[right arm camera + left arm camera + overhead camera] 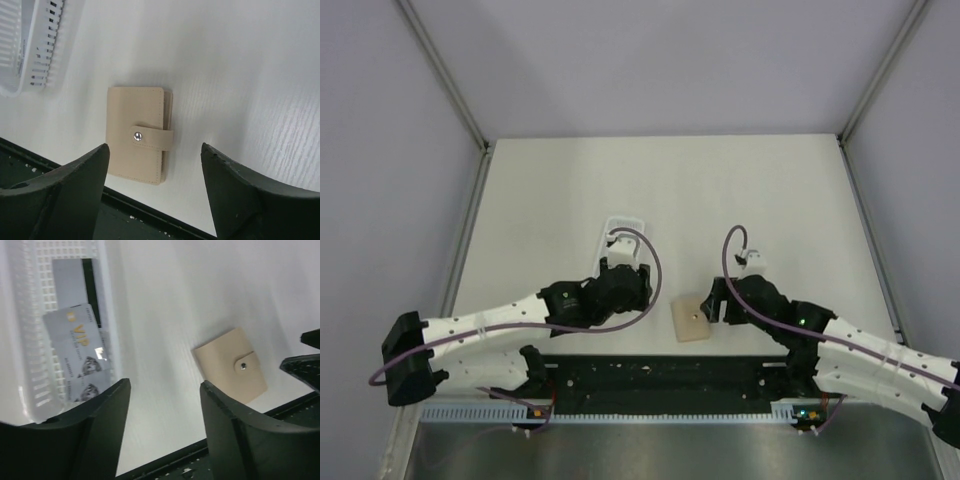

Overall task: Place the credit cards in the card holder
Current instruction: Reset both arms

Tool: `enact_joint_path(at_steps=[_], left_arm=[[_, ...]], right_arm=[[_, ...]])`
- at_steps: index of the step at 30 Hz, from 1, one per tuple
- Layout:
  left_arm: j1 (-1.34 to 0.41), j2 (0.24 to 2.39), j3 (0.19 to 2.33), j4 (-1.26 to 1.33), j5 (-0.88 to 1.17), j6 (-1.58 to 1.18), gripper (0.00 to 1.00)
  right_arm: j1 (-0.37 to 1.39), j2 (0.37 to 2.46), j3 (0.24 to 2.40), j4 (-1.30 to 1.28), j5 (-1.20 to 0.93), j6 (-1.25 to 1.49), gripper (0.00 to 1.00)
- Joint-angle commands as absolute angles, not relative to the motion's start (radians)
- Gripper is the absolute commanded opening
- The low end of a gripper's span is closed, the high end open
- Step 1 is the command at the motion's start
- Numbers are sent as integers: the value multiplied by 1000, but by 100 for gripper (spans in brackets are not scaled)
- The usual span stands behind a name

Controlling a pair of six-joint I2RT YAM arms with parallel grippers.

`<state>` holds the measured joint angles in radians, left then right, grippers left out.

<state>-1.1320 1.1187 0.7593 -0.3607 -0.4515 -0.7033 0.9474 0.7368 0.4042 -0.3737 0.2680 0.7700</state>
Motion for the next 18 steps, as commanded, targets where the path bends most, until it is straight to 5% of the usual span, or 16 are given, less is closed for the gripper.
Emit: enact_joint_path(at_steps=[1,3,5,18], left_arm=[[-1131,1016,781,-541,-610,-727,71],[-1131,971,776,-595,-644,-756,86],[-1131,930,762,-632,-675,-782,99],[-1131,646,629,-779,-768,-946,99]], right_arm=[[959,698,468,-429,340,781,83],[959,678,471,-442,356,798,99],[959,664,472,-451,362,810,99],[959,600,399,-479,382,850,99]])
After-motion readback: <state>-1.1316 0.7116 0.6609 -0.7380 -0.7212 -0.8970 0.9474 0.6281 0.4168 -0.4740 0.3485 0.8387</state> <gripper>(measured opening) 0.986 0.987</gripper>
